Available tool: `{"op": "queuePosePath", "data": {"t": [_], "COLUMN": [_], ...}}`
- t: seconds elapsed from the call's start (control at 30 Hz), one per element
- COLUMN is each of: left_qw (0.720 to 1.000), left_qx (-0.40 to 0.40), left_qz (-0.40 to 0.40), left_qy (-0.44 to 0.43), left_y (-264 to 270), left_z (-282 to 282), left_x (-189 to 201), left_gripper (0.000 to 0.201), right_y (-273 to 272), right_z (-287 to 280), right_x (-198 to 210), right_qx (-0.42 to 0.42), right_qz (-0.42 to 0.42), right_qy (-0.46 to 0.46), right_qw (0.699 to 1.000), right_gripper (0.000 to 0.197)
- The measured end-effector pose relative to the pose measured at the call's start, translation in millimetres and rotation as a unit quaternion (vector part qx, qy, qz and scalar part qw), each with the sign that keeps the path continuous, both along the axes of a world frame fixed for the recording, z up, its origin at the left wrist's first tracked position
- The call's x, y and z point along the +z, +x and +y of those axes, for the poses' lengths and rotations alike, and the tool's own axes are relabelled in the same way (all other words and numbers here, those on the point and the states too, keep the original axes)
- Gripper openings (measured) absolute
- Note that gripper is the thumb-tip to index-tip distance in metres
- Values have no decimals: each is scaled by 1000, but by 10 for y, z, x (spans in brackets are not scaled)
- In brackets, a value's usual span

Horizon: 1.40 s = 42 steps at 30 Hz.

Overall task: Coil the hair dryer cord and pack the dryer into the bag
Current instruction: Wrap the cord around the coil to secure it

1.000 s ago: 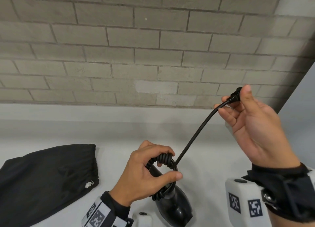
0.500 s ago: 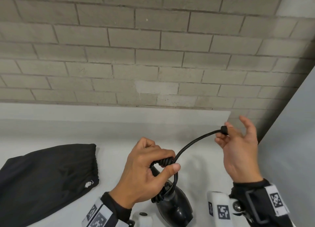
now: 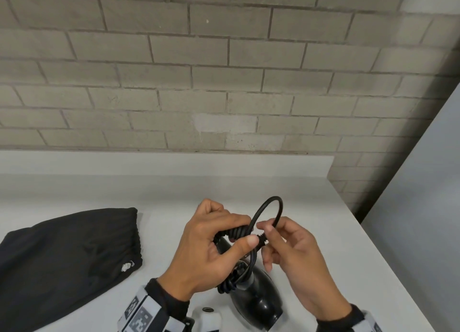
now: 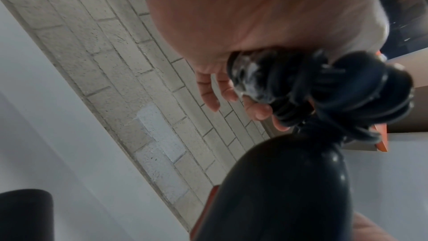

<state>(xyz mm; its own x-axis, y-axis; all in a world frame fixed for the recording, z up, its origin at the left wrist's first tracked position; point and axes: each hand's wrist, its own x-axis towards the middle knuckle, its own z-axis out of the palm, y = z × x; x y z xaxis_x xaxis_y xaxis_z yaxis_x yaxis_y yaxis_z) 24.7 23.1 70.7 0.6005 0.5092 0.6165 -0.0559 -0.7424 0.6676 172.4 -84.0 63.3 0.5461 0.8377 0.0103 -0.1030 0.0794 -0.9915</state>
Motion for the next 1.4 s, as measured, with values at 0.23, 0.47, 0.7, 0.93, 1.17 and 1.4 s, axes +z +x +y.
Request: {"op": "queuePosePath", "data": {"t": [0.23, 0.47, 0.7, 0.93, 1.17, 1.4], "left_qw": [998, 995, 992, 991, 985, 985], "left_qx": [-4, -6, 0, -17, -11, 35], "left_qz": [-1, 0, 1, -8, -8, 4], "left_qy": [-60, -104, -123, -133, -170, -168], "left_y": [3, 3, 9, 15, 33, 65], "left_z": [-37, -35, -34, -52, -84, -68], "left_x": [14, -13, -27, 6, 4, 19], "left_gripper": [17, 35, 35, 48, 46, 37], "right_y": [-135, -297, -332, -383, -362, -446], "right_z": [-35, -22, -6, 8, -58, -362], "right_x": [72, 75, 15, -12, -34, 119], "right_qx": [29, 31, 5, 40, 65, 97], "right_qz": [75, 154, 145, 189, 173, -146], "right_qy": [11, 17, 7, 19, 16, 26], "right_qw": [997, 987, 989, 981, 983, 984], "right_gripper": [20, 20, 23, 21, 26, 60]}}
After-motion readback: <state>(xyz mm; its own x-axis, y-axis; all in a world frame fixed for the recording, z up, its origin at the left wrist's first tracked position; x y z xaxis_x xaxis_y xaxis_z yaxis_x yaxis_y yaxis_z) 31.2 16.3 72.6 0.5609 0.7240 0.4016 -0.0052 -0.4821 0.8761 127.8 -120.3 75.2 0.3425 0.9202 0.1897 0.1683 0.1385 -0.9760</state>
